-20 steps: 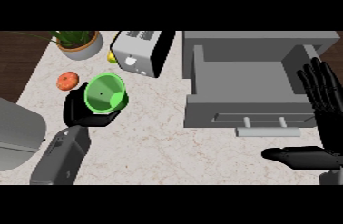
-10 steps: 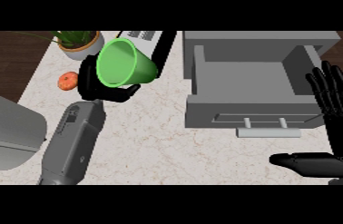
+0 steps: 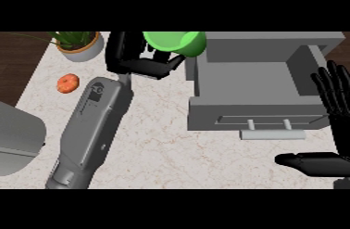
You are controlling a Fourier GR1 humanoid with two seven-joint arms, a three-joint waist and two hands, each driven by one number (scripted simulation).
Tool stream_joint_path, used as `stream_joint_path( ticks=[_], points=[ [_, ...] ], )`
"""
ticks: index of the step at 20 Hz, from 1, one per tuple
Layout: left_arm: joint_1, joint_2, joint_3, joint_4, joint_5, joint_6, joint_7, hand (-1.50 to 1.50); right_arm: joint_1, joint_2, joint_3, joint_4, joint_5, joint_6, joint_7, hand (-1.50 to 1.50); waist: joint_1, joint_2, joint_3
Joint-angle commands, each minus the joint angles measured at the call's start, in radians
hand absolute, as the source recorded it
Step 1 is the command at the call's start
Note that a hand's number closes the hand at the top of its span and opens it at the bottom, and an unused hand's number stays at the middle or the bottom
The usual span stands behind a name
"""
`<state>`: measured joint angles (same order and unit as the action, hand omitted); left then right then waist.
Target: Pick up the cup, place it into the drawer and close the drawer
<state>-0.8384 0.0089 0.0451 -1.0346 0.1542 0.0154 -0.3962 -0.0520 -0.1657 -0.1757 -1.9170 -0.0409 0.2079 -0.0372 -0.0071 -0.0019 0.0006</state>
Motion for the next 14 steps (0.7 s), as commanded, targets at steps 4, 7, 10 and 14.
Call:
stream_joint_path(
  ticks=[4,7,10,14],
  points=[
    [-0.240,-0.009,-0.061,0.140,0.019,0.179,0.099,1.50,-0.058,-0.043,-0.039,-0.004,-0.038,0.018,0.041,-1.50,-0.015,0.005,0.000],
    [-0.304,-0.009,-0.090,0.237,0.082,0.190,0.117,1.50,-0.009,-0.025,-0.033,0.043,-0.020,0.032,-0.040,-1.50,-0.018,0.006,0.000],
    [-0.356,-0.009,-0.098,0.358,0.138,0.213,0.064,1.50,-0.022,0.003,0.013,-0.042,-0.023,0.005,0.059,-1.50,-0.026,0.008,0.000],
    [-0.394,-0.009,-0.152,0.415,0.181,0.234,0.083,1.50,-0.028,-0.035,-0.034,-0.012,-0.046,0.036,0.031,-1.50,-0.021,0.007,0.000]
  ],
)
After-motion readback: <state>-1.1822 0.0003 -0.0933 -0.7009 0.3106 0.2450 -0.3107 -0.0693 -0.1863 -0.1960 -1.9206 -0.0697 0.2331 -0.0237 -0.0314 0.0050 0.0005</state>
